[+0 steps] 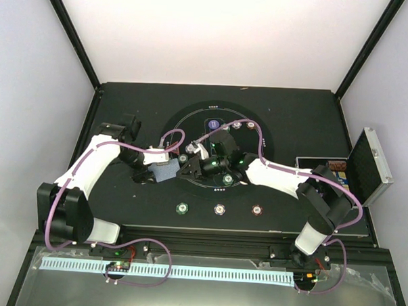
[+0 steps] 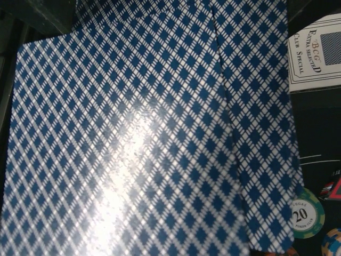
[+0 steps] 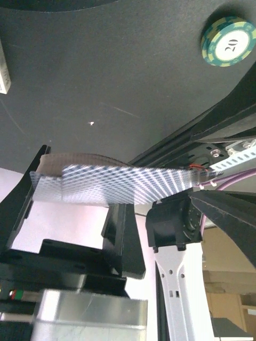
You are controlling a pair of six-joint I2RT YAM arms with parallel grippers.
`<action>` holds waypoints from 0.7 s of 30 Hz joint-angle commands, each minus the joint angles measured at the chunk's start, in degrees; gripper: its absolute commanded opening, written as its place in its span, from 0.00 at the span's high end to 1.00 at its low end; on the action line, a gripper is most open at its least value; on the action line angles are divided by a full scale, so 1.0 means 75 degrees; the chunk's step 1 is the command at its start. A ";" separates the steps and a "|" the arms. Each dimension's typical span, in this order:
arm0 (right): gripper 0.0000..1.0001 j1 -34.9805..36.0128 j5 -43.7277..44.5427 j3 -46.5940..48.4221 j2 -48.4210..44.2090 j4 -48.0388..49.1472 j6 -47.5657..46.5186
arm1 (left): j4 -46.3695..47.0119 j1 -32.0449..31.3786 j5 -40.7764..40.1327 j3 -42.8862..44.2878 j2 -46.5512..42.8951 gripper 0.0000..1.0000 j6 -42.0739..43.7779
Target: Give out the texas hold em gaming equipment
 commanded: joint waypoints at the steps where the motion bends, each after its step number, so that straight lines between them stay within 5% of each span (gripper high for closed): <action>1: 0.71 0.0078 0.0219 0.0036 -0.0094 0.0676 0.0548 | 0.0222 0.0008 -0.0101 -0.0022 -0.0149 0.99 -0.0137; 21: 0.86 0.0170 0.0285 -0.0492 -0.0098 0.0982 0.0721 | 0.0413 0.0010 -0.0278 -0.0038 -0.0165 0.98 -0.0358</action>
